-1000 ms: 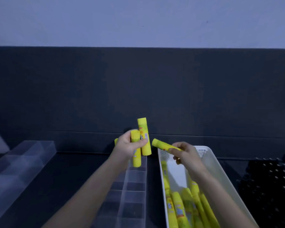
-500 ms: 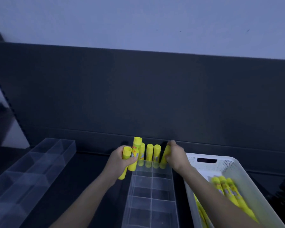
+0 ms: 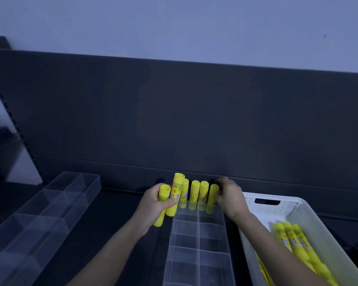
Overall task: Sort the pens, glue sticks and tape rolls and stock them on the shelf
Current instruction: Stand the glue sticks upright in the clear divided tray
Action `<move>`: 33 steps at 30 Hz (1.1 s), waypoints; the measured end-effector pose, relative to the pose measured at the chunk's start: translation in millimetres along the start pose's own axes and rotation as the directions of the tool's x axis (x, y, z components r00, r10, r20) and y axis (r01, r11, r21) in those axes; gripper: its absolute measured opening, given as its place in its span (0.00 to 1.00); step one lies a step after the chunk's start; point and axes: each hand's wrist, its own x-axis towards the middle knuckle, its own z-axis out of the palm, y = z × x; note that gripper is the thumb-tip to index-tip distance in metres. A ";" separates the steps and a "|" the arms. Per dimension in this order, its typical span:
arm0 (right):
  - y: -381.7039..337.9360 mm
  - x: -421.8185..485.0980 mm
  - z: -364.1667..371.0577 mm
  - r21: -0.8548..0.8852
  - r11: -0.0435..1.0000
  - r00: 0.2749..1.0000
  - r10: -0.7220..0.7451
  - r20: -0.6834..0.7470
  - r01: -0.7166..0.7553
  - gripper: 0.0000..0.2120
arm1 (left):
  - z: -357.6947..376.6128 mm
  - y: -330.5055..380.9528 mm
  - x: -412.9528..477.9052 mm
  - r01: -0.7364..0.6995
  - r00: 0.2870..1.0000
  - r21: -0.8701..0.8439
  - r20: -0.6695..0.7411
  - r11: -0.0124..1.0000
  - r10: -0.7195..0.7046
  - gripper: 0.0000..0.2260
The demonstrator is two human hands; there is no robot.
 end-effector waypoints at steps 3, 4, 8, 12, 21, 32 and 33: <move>-12.5 -10.2 -8.7 0.104 0.991 0.985 -0.071 -0.160 0.089 0.11 | 1.1 3.0 -2.9 -0.006 1.000 -0.061 0.003 0.998 0.006 0.08; -20.3 -16.9 -10.4 0.181 0.977 0.983 -0.087 -0.164 0.116 0.07 | 2.2 3.7 -4.0 -0.008 1.000 -0.078 0.005 0.997 0.009 0.08; -55.6 -44.5 -5.4 0.519 0.840 0.979 -0.200 0.029 0.157 0.05 | 7.2 4.1 -9.8 -0.032 0.999 -0.098 0.034 0.995 0.035 0.09; -66.7 -50.1 2.7 0.611 0.784 0.965 -0.233 0.122 0.112 0.15 | 6.3 2.6 -17.5 -0.036 0.997 -0.083 0.069 0.996 0.042 0.07; -60.3 -41.3 -6.6 0.080 0.996 0.905 -0.010 0.425 -0.027 0.08 | -30.6 -9.3 -33.4 0.139 0.989 0.027 -0.049 0.990 -0.137 0.04; -68.0 -33.1 32.3 -0.023 1.000 0.960 -0.002 0.280 0.009 0.15 | -46.7 -23.4 -42.7 -0.005 0.982 0.043 -0.186 0.999 0.013 0.03; -66.0 -34.0 35.7 0.007 1.000 0.963 -0.007 0.269 0.006 0.16 | -48.2 -24.1 -43.2 -0.009 0.976 0.005 -0.216 1.000 0.010 0.03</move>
